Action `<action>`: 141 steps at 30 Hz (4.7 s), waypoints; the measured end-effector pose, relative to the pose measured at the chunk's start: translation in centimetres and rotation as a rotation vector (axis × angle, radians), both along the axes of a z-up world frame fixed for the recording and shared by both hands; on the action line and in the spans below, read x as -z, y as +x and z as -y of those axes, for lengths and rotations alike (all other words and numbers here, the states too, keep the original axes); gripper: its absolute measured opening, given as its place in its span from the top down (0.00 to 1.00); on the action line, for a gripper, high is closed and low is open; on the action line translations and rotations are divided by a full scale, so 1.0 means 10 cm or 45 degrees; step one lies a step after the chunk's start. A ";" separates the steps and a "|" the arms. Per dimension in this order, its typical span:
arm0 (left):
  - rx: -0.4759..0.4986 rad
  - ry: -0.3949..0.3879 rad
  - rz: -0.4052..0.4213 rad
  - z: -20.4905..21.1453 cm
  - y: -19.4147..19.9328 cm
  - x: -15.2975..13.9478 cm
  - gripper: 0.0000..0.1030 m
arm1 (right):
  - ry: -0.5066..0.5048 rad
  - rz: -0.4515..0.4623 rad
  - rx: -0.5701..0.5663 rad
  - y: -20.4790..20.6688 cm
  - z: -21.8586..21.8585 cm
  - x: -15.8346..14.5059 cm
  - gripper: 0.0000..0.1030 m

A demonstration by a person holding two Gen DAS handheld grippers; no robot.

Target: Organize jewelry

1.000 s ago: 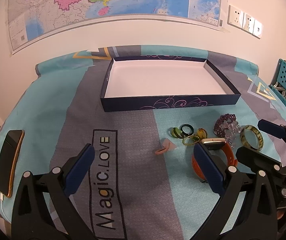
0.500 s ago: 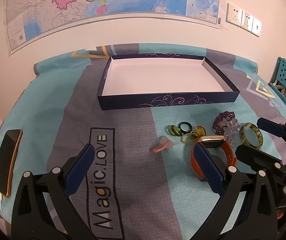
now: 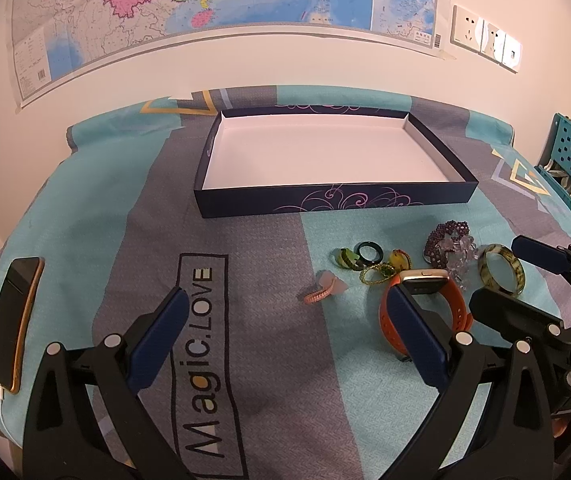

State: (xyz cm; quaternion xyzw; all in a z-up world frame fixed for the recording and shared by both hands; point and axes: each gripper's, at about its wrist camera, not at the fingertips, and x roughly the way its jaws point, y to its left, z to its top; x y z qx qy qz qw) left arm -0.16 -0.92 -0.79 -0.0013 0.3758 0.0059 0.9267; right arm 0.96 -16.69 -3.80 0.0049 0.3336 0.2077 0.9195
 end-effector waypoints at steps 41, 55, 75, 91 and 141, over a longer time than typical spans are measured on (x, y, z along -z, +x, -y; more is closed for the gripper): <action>0.021 -0.004 -0.010 0.04 -0.01 0.03 0.05 | 0.013 -0.012 0.007 0.02 0.02 0.03 0.06; 0.085 -0.017 -0.016 0.09 -0.02 0.03 0.05 | -0.004 -0.017 0.073 0.04 0.23 0.06 0.06; 0.399 -0.141 -0.202 0.42 0.22 0.28 0.55 | -0.104 -0.155 0.158 0.31 0.74 0.28 0.69; 0.432 -0.114 -0.240 0.42 0.27 0.26 0.92 | -0.146 -0.121 0.102 0.33 0.78 0.18 0.95; 0.029 -0.208 -0.330 -0.38 2.85 0.12 0.65 | -0.204 -0.157 0.107 2.63 0.04 -0.22 0.82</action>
